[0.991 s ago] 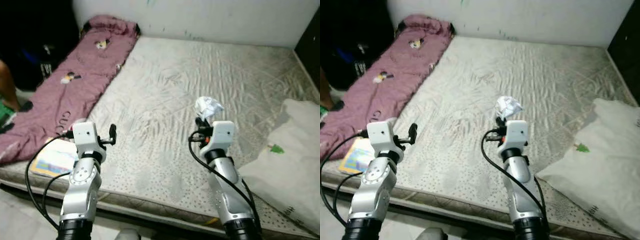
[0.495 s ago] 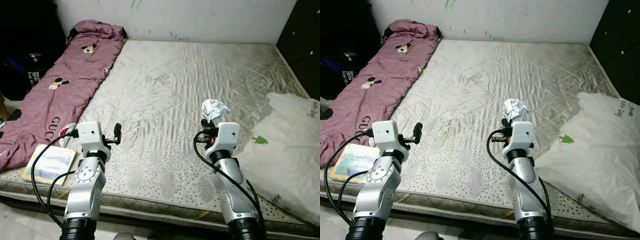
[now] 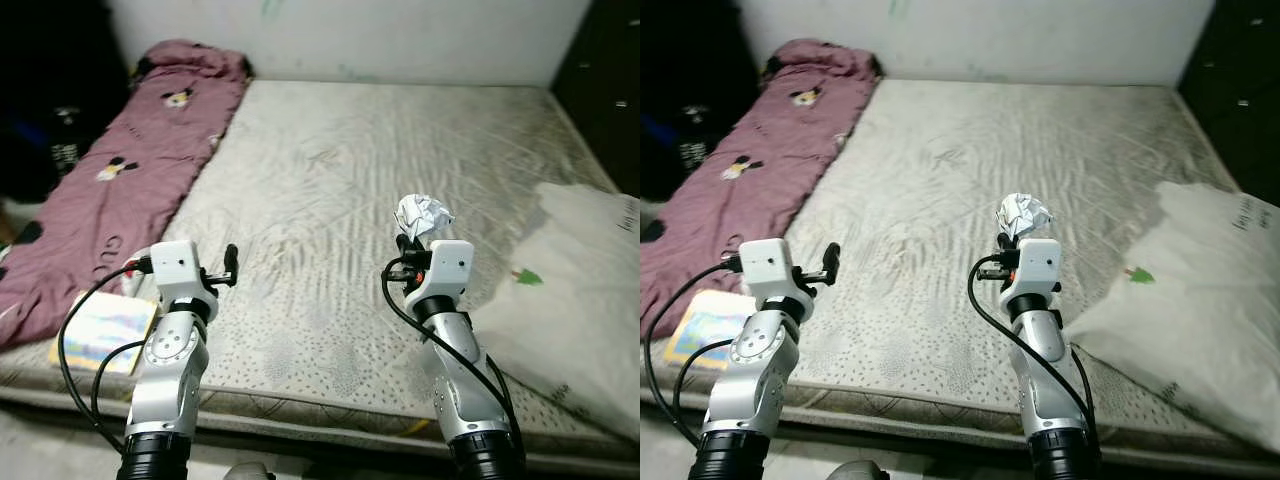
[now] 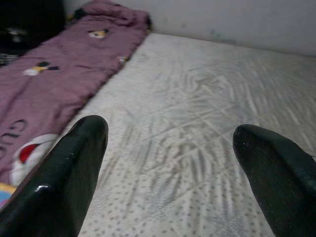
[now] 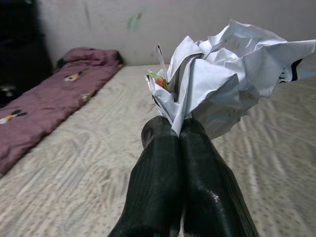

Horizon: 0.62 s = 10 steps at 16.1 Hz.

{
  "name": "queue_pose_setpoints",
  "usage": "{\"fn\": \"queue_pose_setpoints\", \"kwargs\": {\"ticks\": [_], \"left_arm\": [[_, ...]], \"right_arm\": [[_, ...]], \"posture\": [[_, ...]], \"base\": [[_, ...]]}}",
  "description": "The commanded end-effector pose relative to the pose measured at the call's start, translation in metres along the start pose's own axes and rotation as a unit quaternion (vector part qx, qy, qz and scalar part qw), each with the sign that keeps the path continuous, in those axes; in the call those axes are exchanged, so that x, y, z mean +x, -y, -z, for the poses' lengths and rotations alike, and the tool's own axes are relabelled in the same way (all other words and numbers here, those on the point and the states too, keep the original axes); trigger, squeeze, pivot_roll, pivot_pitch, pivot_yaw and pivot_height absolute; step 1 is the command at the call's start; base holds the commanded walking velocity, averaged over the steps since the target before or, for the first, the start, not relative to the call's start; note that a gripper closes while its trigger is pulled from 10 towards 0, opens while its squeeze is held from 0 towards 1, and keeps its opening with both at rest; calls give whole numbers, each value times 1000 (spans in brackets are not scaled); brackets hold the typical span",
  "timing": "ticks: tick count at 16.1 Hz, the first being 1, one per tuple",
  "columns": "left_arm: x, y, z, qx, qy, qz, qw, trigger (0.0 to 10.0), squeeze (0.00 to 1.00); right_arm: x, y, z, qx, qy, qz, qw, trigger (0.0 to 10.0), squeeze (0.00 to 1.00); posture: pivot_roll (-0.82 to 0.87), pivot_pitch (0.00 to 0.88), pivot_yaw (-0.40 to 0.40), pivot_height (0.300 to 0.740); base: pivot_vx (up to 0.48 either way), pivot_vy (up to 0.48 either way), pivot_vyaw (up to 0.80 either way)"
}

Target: Clean up the room

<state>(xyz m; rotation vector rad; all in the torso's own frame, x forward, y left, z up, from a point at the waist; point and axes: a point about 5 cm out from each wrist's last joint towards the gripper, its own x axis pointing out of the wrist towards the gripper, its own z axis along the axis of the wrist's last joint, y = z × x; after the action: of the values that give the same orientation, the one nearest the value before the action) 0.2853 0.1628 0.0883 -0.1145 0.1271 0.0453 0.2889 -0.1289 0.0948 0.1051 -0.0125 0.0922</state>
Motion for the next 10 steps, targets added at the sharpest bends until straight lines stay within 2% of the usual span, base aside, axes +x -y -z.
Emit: {"fn": "queue_pose_setpoints", "kwargs": {"ticks": [1,2,10], "left_arm": [[1,-1,0,0,-4,1,1000,10000,0],[1,-1,0,0,-4,1,1000,10000,0],[1,-1,1,-2,-5,-1,1000,10000,0]], "right_arm": [[0,1,3,2,-10,5,1000,10000,0],[0,1,3,2,-10,4,1000,10000,0],[0,1,4,4,-14,3,1000,10000,0]], "posture": [[2,0,46,740],[2,0,46,740],[2,0,45,740]], "base": [[0,428,-700],[0,420,-431],[0,405,0]]}}
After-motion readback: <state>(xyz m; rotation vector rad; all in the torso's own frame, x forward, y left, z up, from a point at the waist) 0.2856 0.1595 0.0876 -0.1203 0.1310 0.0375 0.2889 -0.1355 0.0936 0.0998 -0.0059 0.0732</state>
